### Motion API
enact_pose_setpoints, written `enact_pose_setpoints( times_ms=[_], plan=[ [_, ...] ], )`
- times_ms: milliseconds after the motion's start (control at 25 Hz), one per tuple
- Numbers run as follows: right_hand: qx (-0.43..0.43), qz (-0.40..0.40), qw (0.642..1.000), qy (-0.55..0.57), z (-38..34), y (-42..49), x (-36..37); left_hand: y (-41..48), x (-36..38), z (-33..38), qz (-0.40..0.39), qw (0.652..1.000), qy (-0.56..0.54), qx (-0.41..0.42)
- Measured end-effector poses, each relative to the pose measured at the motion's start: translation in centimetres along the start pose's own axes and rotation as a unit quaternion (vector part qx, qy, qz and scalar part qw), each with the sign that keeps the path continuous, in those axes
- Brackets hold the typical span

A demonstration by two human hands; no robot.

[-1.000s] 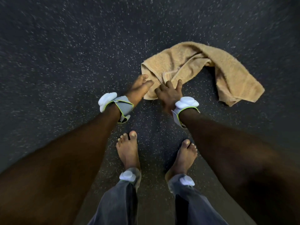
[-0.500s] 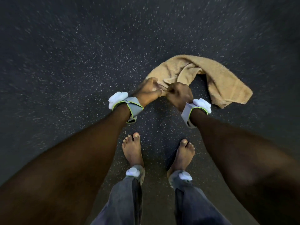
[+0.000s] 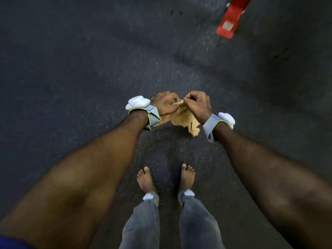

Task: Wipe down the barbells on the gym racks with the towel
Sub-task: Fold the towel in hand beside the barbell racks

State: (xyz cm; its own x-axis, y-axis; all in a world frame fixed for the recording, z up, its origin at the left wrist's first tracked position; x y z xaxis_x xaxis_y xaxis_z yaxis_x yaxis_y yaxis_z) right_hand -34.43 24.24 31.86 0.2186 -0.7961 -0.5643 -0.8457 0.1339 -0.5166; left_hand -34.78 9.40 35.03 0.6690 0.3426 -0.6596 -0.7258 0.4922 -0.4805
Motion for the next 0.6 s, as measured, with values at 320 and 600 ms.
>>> enact_pose_setpoints(
  times_ms=[320, 600],
  plan=[
    [-0.041, 0.106, 0.984, 0.134, -8.9, -11.6, -26.9, -2.5, -13.6, 23.8, -0.027, 0.986, -0.014, 0.163],
    [-0.031, 0.249, 0.95, 0.189, -13.1, -25.4, -50.0, -7.0, -25.3, 48.7, 0.114, 0.921, 0.064, 0.368]
  ],
)
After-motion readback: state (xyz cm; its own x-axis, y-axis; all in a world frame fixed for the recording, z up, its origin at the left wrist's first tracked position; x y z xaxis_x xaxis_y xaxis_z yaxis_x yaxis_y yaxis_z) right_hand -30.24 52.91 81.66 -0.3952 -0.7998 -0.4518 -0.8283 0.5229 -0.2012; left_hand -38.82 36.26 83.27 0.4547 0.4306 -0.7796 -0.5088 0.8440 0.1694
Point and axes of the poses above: each hand's wrist, its own y-axis towards the middle knuckle, its own x-axis out of the palm, z = x × y, the point moved 5 cm from there along y, towards the middle knuckle, and after that the axes turned 9 degrees about x, right-handed, at the moved point
